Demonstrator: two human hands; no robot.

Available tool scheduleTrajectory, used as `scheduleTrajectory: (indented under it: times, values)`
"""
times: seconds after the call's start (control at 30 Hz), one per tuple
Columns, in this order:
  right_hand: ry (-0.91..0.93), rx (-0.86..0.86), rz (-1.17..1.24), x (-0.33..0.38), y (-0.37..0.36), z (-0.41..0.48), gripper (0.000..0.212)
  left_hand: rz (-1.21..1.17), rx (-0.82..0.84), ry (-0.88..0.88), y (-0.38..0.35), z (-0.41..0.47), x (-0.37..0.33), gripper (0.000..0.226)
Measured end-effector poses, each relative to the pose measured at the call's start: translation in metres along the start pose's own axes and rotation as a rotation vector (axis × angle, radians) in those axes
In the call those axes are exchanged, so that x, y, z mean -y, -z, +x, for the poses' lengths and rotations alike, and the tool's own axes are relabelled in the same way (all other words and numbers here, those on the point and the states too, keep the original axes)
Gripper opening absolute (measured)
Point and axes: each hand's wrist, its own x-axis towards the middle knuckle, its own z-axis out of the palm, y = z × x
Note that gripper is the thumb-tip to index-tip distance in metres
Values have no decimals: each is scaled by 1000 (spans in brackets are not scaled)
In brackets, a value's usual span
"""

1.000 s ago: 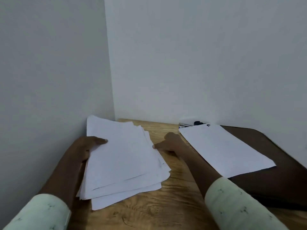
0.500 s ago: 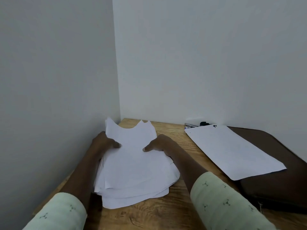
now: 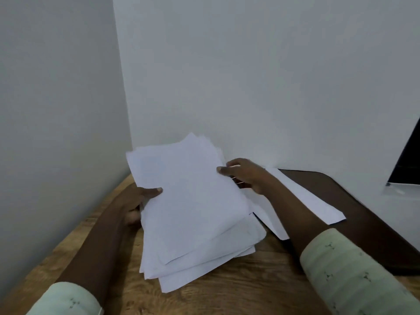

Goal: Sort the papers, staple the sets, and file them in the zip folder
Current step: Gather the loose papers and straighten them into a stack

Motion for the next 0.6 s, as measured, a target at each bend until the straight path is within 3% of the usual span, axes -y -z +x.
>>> scheduleTrajectory:
  times: [0.1,0.2,0.47,0.53,0.6]
  values:
    - [-106,-294,-472,-22,61,4,83,9,-20,-53,1,9,3,52]
    - [-289,-298,-673,-58,113,7,102,-5,44,-54,10,16,13,74]
    - [-316,-231,-682,-87,134,23,80,-17,99,-39,4,20,16,57]
    - [-350,-231,-619,-81,134,18,64,-25,98,-17,-2,20,19,52]
    - [-342,-333,-517,-70,135,13,44,-58,140,6,-6,19,20,65]
